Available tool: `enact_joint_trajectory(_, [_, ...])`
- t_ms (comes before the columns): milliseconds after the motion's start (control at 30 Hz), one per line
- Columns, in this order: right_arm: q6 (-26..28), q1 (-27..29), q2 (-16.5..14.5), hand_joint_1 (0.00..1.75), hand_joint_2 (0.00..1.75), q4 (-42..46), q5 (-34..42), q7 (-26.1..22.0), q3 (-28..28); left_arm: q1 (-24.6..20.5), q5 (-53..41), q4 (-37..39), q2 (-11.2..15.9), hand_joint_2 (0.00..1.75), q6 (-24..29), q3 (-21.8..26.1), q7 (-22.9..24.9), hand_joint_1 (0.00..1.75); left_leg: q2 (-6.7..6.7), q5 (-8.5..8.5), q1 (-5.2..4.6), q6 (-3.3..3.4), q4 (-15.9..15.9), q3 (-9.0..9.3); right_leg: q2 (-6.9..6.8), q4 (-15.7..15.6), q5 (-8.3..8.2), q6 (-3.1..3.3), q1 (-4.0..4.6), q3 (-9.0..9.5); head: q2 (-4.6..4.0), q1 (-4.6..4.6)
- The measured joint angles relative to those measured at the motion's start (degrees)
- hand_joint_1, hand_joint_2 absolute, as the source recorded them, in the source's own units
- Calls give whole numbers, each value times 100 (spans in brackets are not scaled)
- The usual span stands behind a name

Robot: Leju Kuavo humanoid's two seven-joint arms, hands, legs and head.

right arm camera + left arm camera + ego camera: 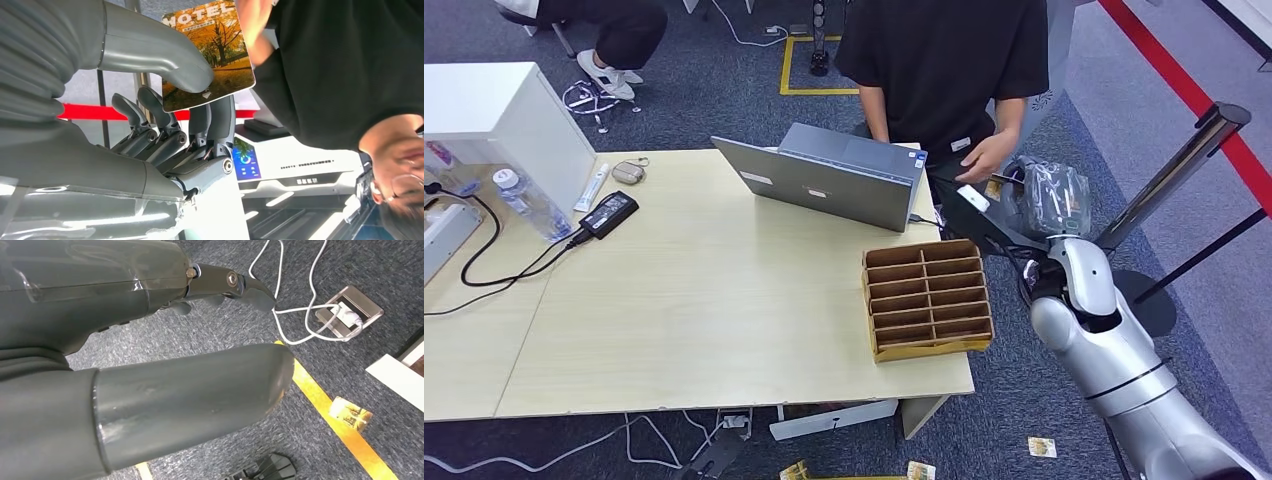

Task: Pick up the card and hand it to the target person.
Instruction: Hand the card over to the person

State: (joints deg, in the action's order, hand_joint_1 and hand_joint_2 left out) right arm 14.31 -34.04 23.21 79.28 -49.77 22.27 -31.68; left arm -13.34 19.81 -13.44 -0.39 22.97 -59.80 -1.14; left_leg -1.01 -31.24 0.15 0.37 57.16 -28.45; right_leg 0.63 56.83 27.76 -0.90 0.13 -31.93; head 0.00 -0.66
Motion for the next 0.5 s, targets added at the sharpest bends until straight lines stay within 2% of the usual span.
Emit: enact_joint_trajectory(500, [184, 45, -180, 153, 175, -679, -73, -71, -127, -6, -25, 0, -14, 0, -17, -38, 4, 0, 1, 0, 0, 0, 0, 0, 1, 0, 0, 0, 0, -1, 1, -1])
